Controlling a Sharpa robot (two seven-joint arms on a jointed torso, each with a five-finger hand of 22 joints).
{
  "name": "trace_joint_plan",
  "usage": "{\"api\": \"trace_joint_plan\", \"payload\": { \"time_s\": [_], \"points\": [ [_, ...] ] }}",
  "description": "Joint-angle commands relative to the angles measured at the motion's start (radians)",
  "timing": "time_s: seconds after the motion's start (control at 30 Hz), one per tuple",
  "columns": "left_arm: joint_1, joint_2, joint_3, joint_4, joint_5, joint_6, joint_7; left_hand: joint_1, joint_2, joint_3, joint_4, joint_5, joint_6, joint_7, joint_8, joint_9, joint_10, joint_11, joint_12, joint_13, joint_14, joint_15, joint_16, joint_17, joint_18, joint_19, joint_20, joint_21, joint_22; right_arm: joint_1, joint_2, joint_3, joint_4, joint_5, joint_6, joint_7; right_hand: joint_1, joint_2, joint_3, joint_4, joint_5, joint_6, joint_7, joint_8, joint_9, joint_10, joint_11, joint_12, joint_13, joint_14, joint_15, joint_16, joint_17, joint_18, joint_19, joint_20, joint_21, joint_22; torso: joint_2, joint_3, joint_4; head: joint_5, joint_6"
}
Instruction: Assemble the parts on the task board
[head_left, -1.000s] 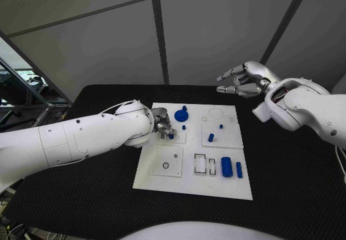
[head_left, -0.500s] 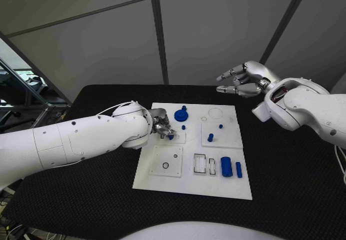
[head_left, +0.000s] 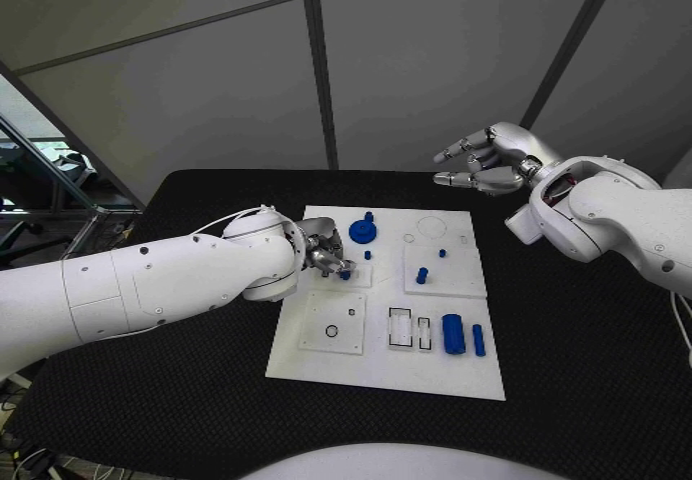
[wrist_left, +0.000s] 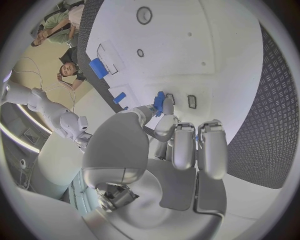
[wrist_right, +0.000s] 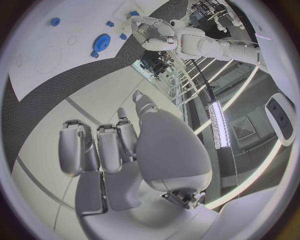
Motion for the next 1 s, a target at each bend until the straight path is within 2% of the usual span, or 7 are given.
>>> {"api": "trace_joint_plan", "payload": {
  "time_s": [0.03, 0.33, 0.5, 0.67, 0.7, 0.83, 1.0],
  "points": [
    [0.001, -0.005, 0.001, 0.007, 0.002, -0.049, 0.039, -0.001, -0.011, 0.161, -0.155, 0.001, -0.005, 0.0, 0.007, 0.001, -0.001, -0.001, -0.002, 0.0, 0.055, -0.002, -0.004, 0.078, -0.095, 0.056, 0.001, 0.002, 0.163, 0.002, -0.001, 0.001, 0.002, -0.002, 0.0, 0.012, -0.004, 0.008, -0.001, 0.001, 0.004, 0.004, 0.003, 0.003, -0.001, -0.002, -0.002, -0.002, 0.01, 0.049, -0.006, -0.002, 0.029, 0.018, -0.004, 0.0, -0.005, 0.091, 0.0, -0.0002, -0.0007, -0.001, 0.0],
    [0.0, -0.033, 0.0, 0.03, -0.017, -0.127, 0.09, 0.0, -0.015, 0.167, -0.158, 0.001, -0.004, 0.0, 0.009, 0.002, 0.003, -0.001, 0.001, 0.004, 0.055, -0.001, -0.004, 0.079, -0.097, 0.059, 0.002, 0.009, 0.17, 0.002, -0.003, 0.0, 0.001, -0.002, -0.001, 0.014, -0.006, 0.008, -0.002, 0.002, 0.005, 0.004, 0.003, 0.004, -0.001, -0.002, -0.002, -0.002, 0.01, 0.049, -0.006, -0.002, 0.029, 0.018, -0.004, 0.0, -0.005, 0.09, -0.001, 0.0006, 0.0004, 0.0, -0.003],
    [-0.008, -0.048, 0.0, 0.044, -0.043, -0.182, 0.114, 0.0, -0.018, 0.17, -0.159, 0.001, -0.003, 0.0, 0.01, 0.003, 0.006, -0.001, 0.005, 0.008, 0.055, -0.001, -0.003, 0.079, -0.098, 0.061, 0.002, 0.012, 0.174, 0.002, -0.005, 0.0, 0.0, -0.002, -0.004, 0.015, -0.006, 0.008, -0.002, 0.002, 0.005, 0.004, 0.003, 0.004, -0.001, -0.002, -0.002, -0.002, 0.01, 0.049, -0.006, -0.002, 0.029, 0.018, -0.004, 0.0, -0.005, 0.09, -0.002, 0.0013, 0.0008, -0.001, -0.003],
    [-0.034, -0.067, 0.0, 0.061, -0.081, -0.273, 0.145, 0.0, -0.022, 0.176, -0.16, 0.001, -0.001, 0.0, 0.011, 0.004, 0.01, -0.001, 0.009, 0.012, 0.055, -0.002, -0.003, 0.08, -0.1, 0.065, 0.002, 0.018, 0.18, 0.002, -0.011, 0.0, 0.0, -0.002, -0.009, 0.016, -0.006, 0.008, -0.002, 0.002, 0.005, 0.004, 0.003, 0.004, -0.001, -0.002, -0.002, -0.002, 0.01, 0.049, -0.006, -0.002, 0.029, 0.018, -0.004, 0.0, -0.005, 0.09, -0.001, 0.0017, 0.001, 0.001, -0.004],
    [-0.035, -0.068, 0.0, 0.062, -0.082, -0.277, 0.146, 0.0, -0.023, 0.177, -0.16, 0.001, 0.0, 0.0, 0.011, 0.004, 0.01, -0.001, 0.009, 0.012, 0.055, -0.002, -0.003, 0.08, -0.1, 0.065, 0.002, 0.018, 0.181, 0.002, -0.011, 0.0, 0.0, -0.002, -0.009, 0.017, -0.006, 0.008, -0.002, 0.002, 0.005, 0.004, 0.003, 0.004, -0.001, -0.002, -0.002, -0.002, 0.01, 0.049, -0.006, -0.002, 0.029, 0.018, -0.004, 0.0, -0.005, 0.09, -0.001, 0.0017, 0.001, 0.001, -0.004],
    [-0.062, -0.079, 0.0, 0.072, -0.106, -0.349, 0.171, -0.001, -0.027, 0.184, -0.161, 0.001, 0.002, 0.0, 0.012, 0.004, 0.013, -0.002, 0.011, 0.015, 0.056, -0.002, -0.003, 0.08, -0.102, 0.068, 0.001, 0.024, 0.187, 0.002, -0.015, 0.0, 0.001, -0.002, -0.011, 0.017, -0.006, 0.008, -0.002, 0.003, 0.005, 0.004, 0.003, 0.004, -0.001, -0.002, -0.002, -0.003, 0.009, 0.049, -0.006, -0.003, 0.029, 0.018, -0.004, 0.0, -0.005, 0.09, -0.002, 0.0024, 0.001, 0.002, -0.005],
    [-0.097, -0.09, 0.0, 0.079, -0.155, -0.44, 0.206, -0.002, -0.036, 0.196, -0.162, 0.002, 0.006, -0.001, 0.014, 0.005, 0.018, -0.003, 0.015, 0.018, 0.056, -0.003, -0.003, 0.08, -0.103, 0.071, 0.001, 0.029, 0.193, 0.002, -0.02, 0.0, 0.003, -0.002, -0.019, 0.016, -0.007, 0.008, -0.002, 0.003, 0.005, 0.004, 0.003, 0.004, -0.001, -0.002, -0.002, -0.003, 0.009, 0.049, -0.006, -0.003, 0.029, 0.018, -0.004, 0.0, -0.005, 0.091, -0.004, 0.0049, 0.0044, -0.002, -0.007]
  ]
}}
